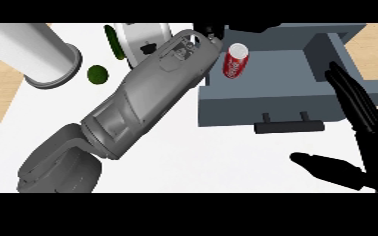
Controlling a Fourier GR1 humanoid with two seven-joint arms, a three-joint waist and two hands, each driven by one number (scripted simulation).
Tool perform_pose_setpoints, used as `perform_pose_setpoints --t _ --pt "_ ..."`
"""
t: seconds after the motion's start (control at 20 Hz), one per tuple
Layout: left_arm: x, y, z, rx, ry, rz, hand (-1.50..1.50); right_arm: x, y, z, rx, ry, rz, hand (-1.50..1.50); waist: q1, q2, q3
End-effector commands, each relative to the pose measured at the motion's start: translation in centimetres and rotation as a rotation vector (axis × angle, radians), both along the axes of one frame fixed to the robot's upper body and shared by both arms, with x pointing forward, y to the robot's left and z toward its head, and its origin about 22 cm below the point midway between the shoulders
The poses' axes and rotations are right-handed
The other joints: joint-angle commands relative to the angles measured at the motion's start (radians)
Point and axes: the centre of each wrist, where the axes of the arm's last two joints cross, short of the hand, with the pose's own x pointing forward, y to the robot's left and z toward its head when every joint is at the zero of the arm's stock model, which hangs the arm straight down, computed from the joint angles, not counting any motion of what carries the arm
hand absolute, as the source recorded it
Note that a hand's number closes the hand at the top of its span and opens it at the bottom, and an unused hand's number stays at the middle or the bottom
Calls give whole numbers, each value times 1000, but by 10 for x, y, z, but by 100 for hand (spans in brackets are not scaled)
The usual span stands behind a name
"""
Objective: Pick up the can, place it into the drawer and close the drawer
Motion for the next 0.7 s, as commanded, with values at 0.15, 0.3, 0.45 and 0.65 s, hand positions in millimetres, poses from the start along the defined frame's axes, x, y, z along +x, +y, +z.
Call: perform_pose_setpoints --t 0.15,0.3,0.45,0.65 --pt "1 7 8 -12 9 -19 -150 30 13 -45 -215 68 -72 -150 51 -14 0" --pt "3 7 20 -21 9 -2 -150 30 38 -58 -283 50 -103 -150 42 -13 0" --pt "1 23 16 -12 26 15 -150 48 44 -76 -221 38 -133 -150 64 -21 0" --pt "2 42 27 7 5 17 -150 66 20 -108 -213 49 -180 -150 64 -18 0"
